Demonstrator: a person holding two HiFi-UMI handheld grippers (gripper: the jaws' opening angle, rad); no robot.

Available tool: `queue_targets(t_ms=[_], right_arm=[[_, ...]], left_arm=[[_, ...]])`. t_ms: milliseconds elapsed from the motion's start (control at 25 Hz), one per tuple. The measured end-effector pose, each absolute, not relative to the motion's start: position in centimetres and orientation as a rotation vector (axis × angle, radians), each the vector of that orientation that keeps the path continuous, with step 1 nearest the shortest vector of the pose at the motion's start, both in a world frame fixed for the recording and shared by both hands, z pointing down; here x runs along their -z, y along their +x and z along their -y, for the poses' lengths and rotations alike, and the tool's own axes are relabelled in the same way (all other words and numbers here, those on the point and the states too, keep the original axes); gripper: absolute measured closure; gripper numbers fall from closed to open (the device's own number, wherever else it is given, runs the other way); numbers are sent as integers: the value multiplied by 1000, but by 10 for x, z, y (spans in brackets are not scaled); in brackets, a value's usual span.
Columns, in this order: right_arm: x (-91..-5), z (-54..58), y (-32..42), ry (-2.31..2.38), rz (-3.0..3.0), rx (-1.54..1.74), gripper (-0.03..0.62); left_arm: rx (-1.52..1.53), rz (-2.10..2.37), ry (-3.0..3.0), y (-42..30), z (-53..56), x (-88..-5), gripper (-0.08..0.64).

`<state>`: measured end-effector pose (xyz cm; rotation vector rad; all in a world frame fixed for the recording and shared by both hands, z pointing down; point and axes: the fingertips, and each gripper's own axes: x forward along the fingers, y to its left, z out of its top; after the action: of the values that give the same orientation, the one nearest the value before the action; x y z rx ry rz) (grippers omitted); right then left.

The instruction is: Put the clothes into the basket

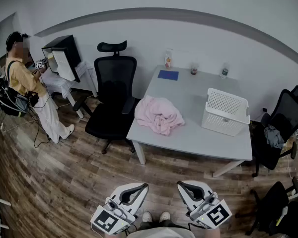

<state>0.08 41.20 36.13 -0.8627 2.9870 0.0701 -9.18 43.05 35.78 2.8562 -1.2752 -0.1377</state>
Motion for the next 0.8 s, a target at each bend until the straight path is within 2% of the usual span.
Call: queue_targets(t_ms=[800], right_arm=[[-359, -400, 18, -841, -2961, -110, 588]], left_arm=[[75, 1328, 2857, -71, -422, -362, 554]])
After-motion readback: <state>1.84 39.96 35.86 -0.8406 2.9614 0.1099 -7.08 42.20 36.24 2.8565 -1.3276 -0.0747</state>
